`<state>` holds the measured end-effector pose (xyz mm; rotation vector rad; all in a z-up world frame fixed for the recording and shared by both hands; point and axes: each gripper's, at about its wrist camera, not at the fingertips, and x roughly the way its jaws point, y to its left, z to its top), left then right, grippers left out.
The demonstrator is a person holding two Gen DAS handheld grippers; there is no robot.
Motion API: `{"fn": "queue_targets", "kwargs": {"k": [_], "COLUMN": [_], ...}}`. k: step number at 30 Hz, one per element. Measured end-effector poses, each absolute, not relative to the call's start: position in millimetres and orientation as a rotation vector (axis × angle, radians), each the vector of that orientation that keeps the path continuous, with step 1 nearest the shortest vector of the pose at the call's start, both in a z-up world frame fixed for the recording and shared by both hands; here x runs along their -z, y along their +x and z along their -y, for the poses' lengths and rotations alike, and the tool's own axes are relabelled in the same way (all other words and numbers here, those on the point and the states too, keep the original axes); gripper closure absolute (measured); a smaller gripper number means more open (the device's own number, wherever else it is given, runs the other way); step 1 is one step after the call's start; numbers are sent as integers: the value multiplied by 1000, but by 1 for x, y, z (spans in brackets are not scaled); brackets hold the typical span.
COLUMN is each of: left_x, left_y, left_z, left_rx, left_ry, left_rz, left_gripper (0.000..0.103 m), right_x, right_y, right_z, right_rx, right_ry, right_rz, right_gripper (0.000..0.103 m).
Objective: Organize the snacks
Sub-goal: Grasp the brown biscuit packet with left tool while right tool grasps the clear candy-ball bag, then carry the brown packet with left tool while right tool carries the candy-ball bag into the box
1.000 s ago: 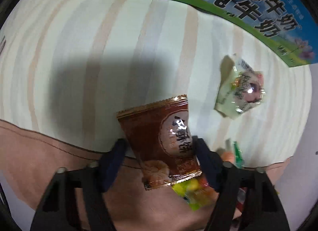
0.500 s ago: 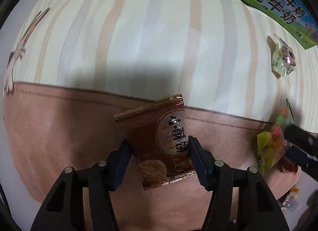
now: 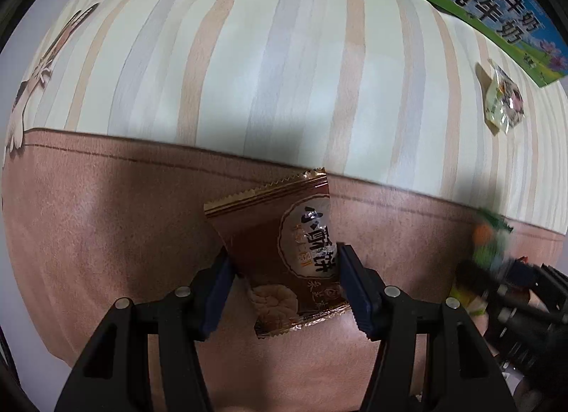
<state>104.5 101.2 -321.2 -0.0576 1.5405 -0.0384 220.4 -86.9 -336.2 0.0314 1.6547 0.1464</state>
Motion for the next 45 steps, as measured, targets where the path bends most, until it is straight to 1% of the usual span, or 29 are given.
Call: {"fn": "queue_targets", "kwargs": {"k": [3, 5, 6, 7, 8, 10, 12, 16, 21, 22, 23, 26, 29, 31, 33, 35, 38, 42, 45], "left_x": [321, 324, 325, 328, 331, 336, 338, 343, 337, 333, 332, 326, 315, 301, 276, 252, 210, 152, 126], "left_y": [88, 75, 69, 64, 62, 58, 56, 57, 70, 70, 70, 67, 70, 71, 80, 92, 116, 161, 199], "left_z": [-97, -94, -92, -91, -90, -90, -92, -100, -92, -94, -100, -102, -91, -77, -61, -54, -37, -17, -17], "left_rx": [61, 74, 78, 82, 83, 90, 92, 92, 73, 57, 45, 46, 56, 71, 98, 128, 186, 280, 328], "left_ry": [-36, -18, -12, -17, -23, -35, -54, -89, -92, -104, -116, -105, -93, -82, -85, -98, -107, -107, -107], "left_rz": [-1561, -1573, -1577, -1579, -1585, -1601, -1605, -1623, -1624, -1612, -1590, -1575, -1562, -1536, -1501, -1465, -1400, -1315, -1262], "left_gripper": [46, 46, 44, 44, 39, 35, 33, 32, 33, 45, 48, 48, 48, 48, 48, 48, 48, 48, 48], "right_x": [338, 339, 340, 341, 342, 343, 343, 344, 346, 347, 348, 351, 344, 333, 322, 298, 258, 190, 149], "right_y": [200, 193, 190, 189, 188, 185, 182, 181, 176, 175, 174, 171, 167, 166, 170, 181, 206, 255, 297], "right_z": [80, 79, 82, 84, 88, 96, 104, 121, 135, 135, 129, 110, 104, 105, 110, 115, 128, 148, 166], "right_rx": [-190, -202, -205, -206, -208, -190, -164, -119, -95, -92, -82, -79, -93, -114, -142, -176, -220, -254, -256], "right_ry": [-50, -50, -17, 16, 70, 176, 237, 322, 334, 326, 302, 255, 278, 312, 357, 377, 401, 382, 361], "right_rz": [-1679, -1690, -1694, -1697, -1702, -1707, -1703, -1682, -1663, -1658, -1652, -1613, -1587, -1575, -1560, -1523, -1447, -1318, -1246], "right_gripper": [49, 47, 46, 39, 32, 29, 29, 29, 29, 31, 40, 49, 50, 50, 50, 50, 50, 50, 50]}}
